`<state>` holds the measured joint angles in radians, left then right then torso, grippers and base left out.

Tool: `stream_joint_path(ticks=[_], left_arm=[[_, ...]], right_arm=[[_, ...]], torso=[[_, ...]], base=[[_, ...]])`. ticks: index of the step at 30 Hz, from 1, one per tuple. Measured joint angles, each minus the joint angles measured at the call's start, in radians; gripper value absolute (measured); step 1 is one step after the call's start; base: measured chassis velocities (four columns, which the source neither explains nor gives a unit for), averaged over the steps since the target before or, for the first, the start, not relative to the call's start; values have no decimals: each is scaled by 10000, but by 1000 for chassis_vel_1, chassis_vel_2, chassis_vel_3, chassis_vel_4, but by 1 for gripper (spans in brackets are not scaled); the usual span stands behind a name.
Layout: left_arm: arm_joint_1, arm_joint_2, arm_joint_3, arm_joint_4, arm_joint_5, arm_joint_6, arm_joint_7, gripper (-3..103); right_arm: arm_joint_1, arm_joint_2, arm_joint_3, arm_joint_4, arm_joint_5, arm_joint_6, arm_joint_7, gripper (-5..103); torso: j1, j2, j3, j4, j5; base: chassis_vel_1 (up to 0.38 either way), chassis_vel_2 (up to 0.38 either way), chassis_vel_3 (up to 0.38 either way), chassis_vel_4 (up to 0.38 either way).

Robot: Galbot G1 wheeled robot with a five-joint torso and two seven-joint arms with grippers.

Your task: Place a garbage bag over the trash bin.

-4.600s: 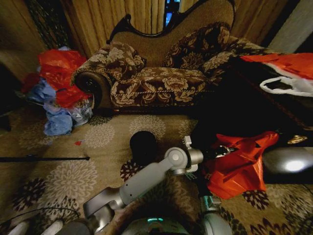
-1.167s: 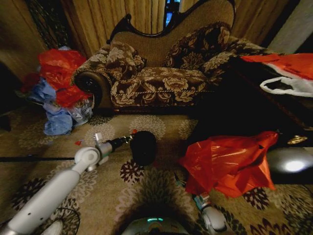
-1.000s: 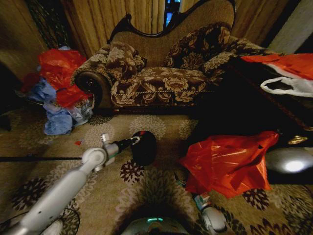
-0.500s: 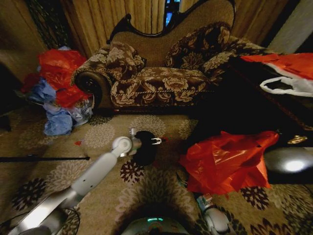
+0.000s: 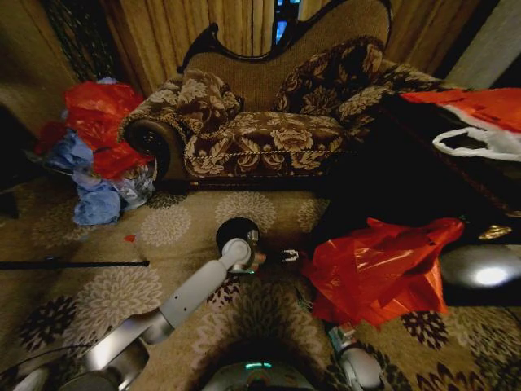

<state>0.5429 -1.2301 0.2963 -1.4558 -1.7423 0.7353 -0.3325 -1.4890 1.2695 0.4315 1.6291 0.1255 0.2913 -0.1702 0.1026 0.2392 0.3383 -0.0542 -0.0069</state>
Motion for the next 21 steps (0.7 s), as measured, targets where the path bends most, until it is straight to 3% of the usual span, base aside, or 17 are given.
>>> stream_joint_path(ticks=[8,10,15,21], left_arm=[[17,-484,96,903,365,30,410,103],[13,-572,232,1100,582,30,714,96],[8,-675,328,1299,886,29,1224,100],[-104,-869,456,1682,1363,20,2254,100]], right_arm=[[-157,-14,32,41,38,52,-1,100],[-156,-19,32,41,24,71,-2,100],[-146,29,4,6,-4,87,-8,100],[-225,85,-32,-27,-91,123,-29,100]], torso=[[0,0,0,-2,-1],[0,0,0,-2,-1],[0,0,0,-2,-2],[0,0,0,-1,-1]], base=[[0,0,0,0],[0,0,0,0],[0,0,0,0],[0,0,0,0]])
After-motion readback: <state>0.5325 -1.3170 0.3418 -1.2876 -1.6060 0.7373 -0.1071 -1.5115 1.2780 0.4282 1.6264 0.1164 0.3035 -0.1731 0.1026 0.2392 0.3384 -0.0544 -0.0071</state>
